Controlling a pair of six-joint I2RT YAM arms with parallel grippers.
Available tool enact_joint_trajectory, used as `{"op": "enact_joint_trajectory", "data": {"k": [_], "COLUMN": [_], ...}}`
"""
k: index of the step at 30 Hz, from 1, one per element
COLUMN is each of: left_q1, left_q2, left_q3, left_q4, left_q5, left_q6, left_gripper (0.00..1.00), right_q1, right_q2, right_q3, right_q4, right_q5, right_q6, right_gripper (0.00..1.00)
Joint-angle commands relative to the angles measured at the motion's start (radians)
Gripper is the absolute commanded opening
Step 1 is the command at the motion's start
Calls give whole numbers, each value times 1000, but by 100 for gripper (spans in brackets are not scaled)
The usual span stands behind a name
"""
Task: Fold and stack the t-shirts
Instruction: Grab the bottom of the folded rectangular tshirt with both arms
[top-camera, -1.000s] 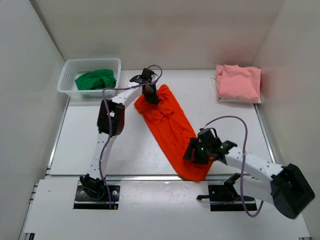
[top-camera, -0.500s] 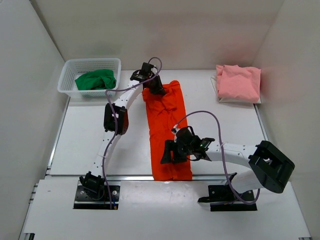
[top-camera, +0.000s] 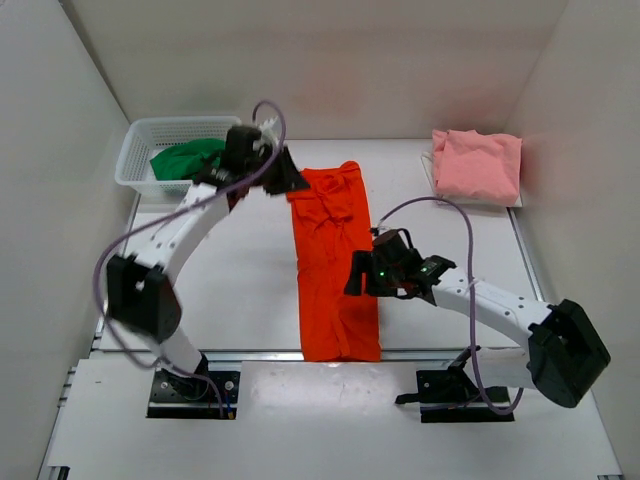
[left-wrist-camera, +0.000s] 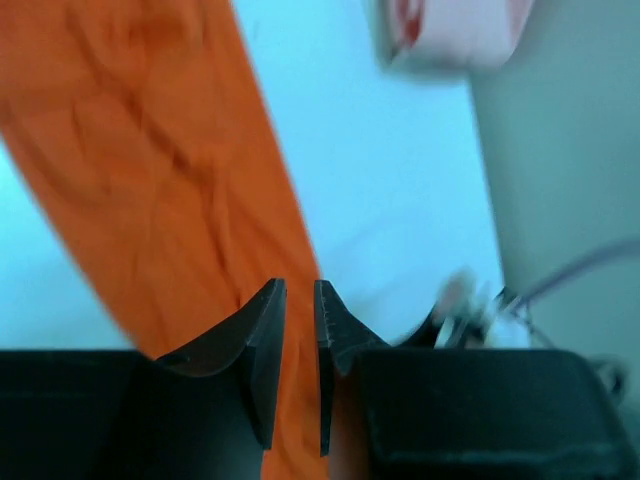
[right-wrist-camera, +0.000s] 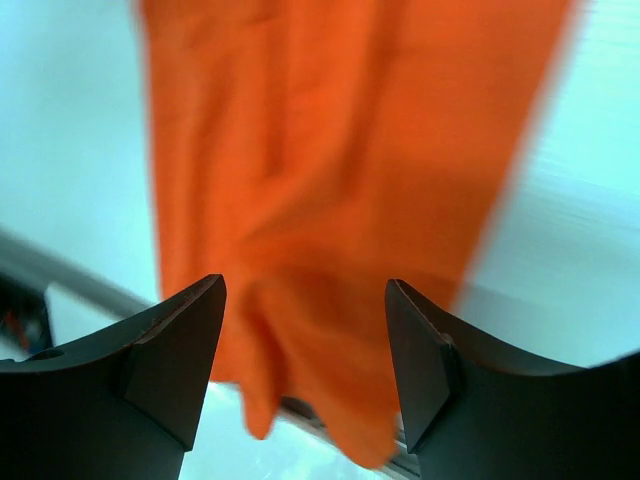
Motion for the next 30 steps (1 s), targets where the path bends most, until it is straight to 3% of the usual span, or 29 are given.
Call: {"op": "enact_joint_trajectory", "data": {"k": [1,3,6,9,13,18,25,28,30], "left_q1": [-94,-170,-290,-402,-465,-499,-572,-576,-563], "left_q2": [-192,-343,-455,-519,-589,-597,-488,-480,-500], "left_q3": [-369,-626,-832,-956,-1079,-1138,-1113,-1101,-1115], "left_q4": [-37,10,41,65,104,180,227,193,181], "left_q5": [-123,-149,-167,-180,-184,-172,-194,-203,-204], "left_q6": [33,-32,-117,-193,-276,-340,-369,-366,-360], "left_gripper": [29,30,30,31,33,33,38,49,63], "right_q1": [-50,-40,14,65,114,141,193,195,189], "right_q2": [-69,-121,-155,-175,-227,-265,-244,-239,-242], "right_q3": [-21,-75,-121,-144,-213,-311,-307,-290,-284], "right_q4": [-172,-197,-243,-290,-278,-235,-203,-203,-209], "right_q5": [144,164,163,164,125,42,-3,-3,0], "right_q6": [46,89,170,242,290,327,339,332,319], "right_gripper": [62,62,61,62,62,62,56,56,56]}}
